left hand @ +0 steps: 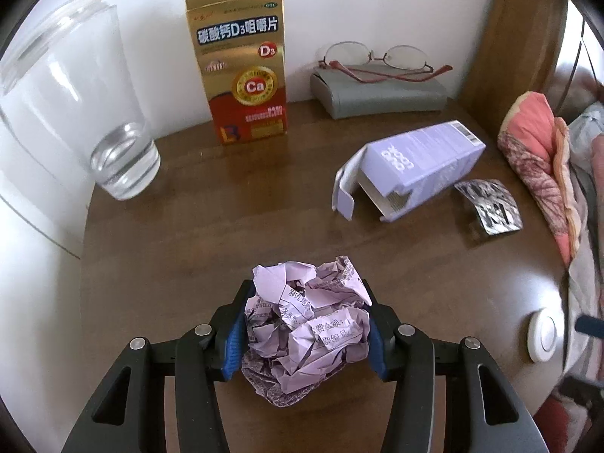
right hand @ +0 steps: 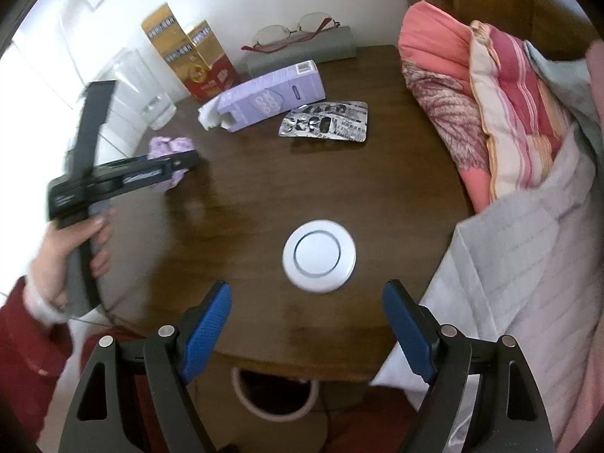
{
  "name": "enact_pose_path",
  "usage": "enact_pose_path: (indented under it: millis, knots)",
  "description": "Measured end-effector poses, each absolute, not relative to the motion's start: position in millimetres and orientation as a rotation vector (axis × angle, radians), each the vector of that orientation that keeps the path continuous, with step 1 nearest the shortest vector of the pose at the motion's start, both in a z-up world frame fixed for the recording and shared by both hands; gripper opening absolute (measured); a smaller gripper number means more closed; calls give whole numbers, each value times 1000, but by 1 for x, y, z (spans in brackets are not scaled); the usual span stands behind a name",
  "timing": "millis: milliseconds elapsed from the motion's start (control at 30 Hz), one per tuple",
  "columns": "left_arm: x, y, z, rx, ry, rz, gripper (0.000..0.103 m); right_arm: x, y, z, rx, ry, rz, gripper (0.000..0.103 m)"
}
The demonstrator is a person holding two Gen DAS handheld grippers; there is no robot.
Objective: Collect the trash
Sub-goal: 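Grasp the white round disc with the right tool while the left tool holds the paper ball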
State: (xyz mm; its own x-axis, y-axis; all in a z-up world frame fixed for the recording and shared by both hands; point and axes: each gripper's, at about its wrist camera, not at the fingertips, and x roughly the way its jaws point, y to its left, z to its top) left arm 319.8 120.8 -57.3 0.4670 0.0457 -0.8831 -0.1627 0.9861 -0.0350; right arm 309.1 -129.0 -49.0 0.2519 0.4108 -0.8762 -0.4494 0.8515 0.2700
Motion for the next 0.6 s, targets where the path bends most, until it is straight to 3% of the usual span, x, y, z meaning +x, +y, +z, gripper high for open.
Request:
enact_pose_path:
  millis: [600]
  knots:
    - [290,108,-59,-136,1097,100,53,328,-82,-84,-286,1188,470,82]
